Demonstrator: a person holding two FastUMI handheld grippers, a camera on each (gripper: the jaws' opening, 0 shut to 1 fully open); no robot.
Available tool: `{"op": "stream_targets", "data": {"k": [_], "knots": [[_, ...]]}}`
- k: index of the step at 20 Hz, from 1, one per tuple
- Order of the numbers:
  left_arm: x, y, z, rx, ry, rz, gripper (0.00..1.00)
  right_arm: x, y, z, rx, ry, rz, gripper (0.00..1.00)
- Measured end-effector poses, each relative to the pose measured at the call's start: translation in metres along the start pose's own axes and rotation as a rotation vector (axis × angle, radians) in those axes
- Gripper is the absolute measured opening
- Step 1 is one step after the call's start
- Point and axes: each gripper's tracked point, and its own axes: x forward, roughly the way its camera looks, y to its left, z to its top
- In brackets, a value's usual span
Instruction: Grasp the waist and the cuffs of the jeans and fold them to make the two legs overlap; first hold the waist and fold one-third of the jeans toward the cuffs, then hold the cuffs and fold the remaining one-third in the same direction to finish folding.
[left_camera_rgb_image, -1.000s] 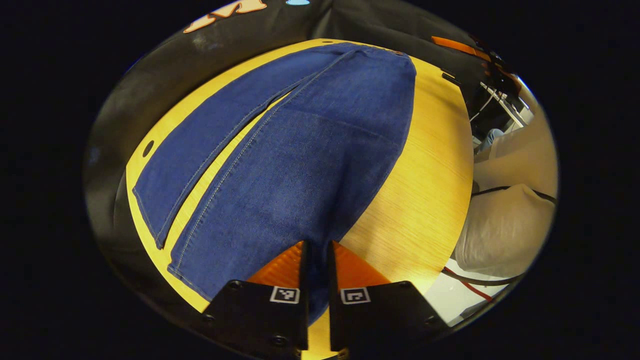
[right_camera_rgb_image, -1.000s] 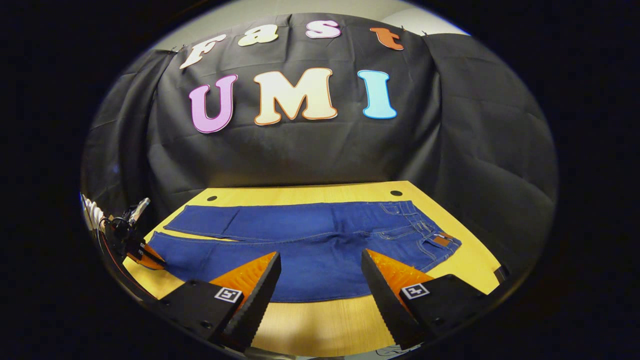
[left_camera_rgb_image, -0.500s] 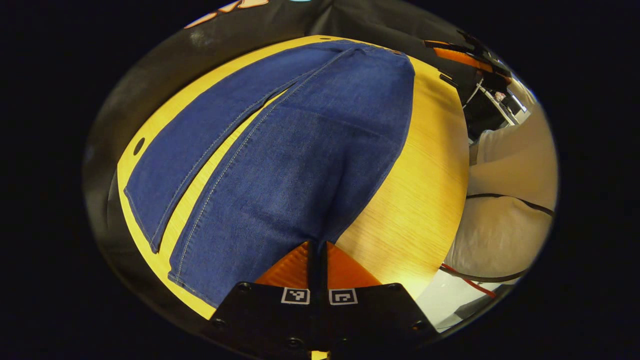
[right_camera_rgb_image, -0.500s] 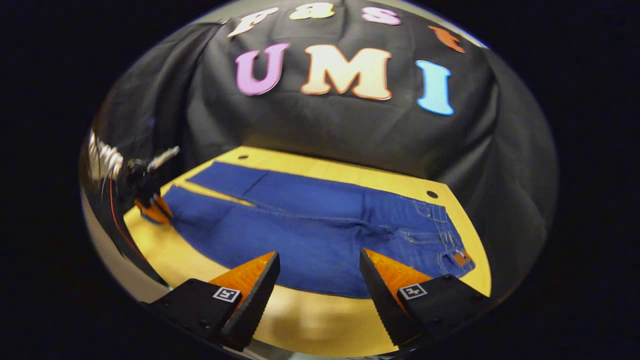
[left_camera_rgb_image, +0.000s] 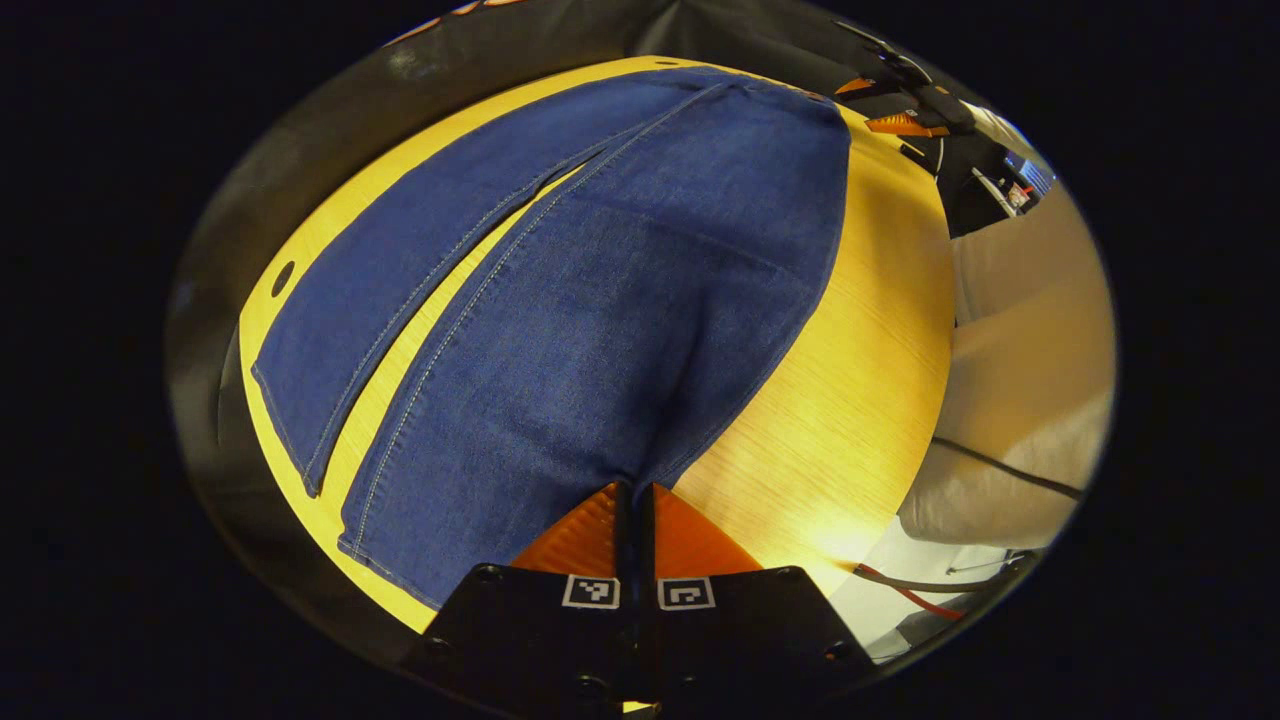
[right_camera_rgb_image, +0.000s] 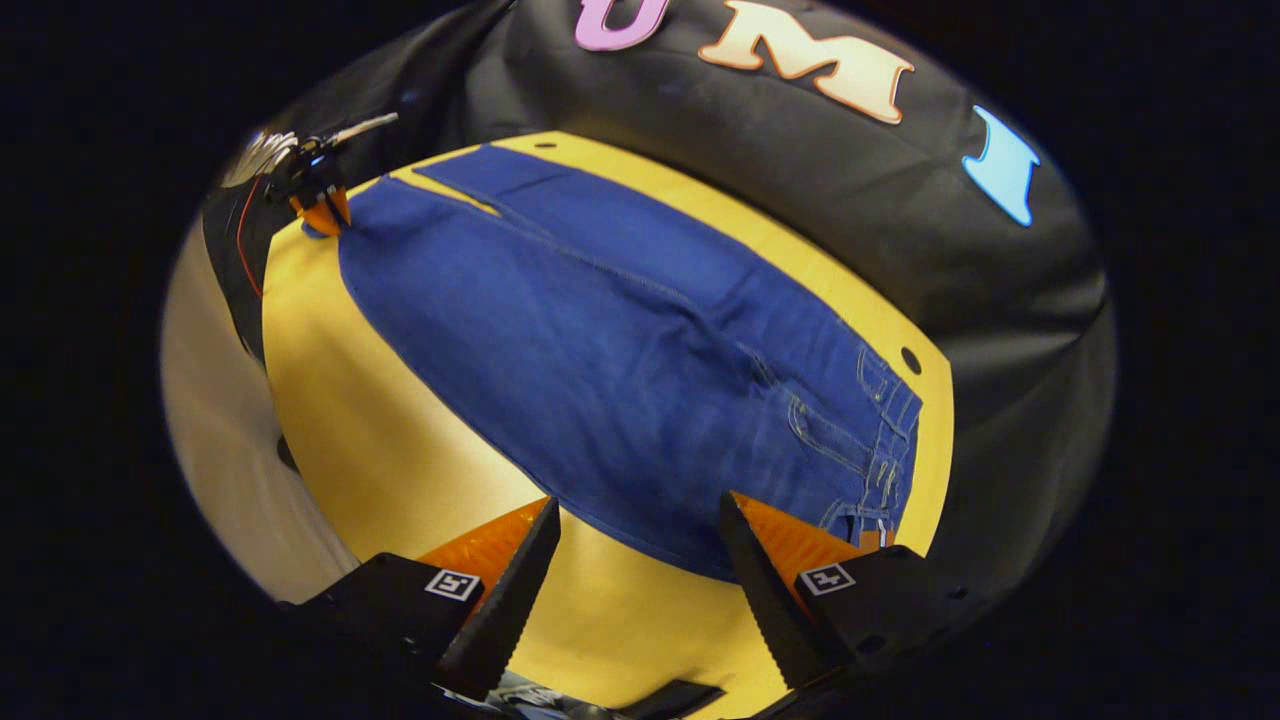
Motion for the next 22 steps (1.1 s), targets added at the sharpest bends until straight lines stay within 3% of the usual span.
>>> {"op": "stream_targets", "data": {"k": [6, 12, 14, 15, 17, 18, 20, 22], "knots": [[0.001, -0.001, 0.0, -0.027, 0.037, 0.028, 0.0, 0.025, -0.015, -0.031, 0.009, 0.103, 0.109, 0.99], [0.001, -0.003, 0.001, -0.051, 0.05, 0.043, 0.0, 0.041, -0.005, -0.035, -0.007, 0.136, 0.201, 1.0], [0.001, -0.002, 0.0, -0.051, 0.058, 0.046, 0.0, 0.043, -0.007, -0.036, 0.015, 0.147, 0.227, 0.95], [0.002, -0.001, -0.001, -0.05, 0.063, 0.048, 0.0, 0.045, -0.009, -0.035, 0.013, 0.142, 0.23, 0.99], [0.002, -0.002, 0.0, -0.055, 0.075, 0.049, 0.0, 0.044, -0.01, -0.033, 0.009, 0.133, 0.229, 0.96], [0.002, -0.002, 0.0, -0.058, 0.078, 0.048, 0.0, 0.043, -0.009, -0.035, 0.007, 0.133, 0.229, 0.89], [0.001, -0.003, -0.001, -0.065, 0.076, 0.052, 0.0, 0.044, -0.012, -0.035, 0.022, 0.139, 0.221, 0.89], [0.003, -0.002, 0.001, -0.071, 0.071, 0.063, 0.0, 0.048, -0.018, -0.034, 0.018, 0.126, 0.215, 0.78]]}}
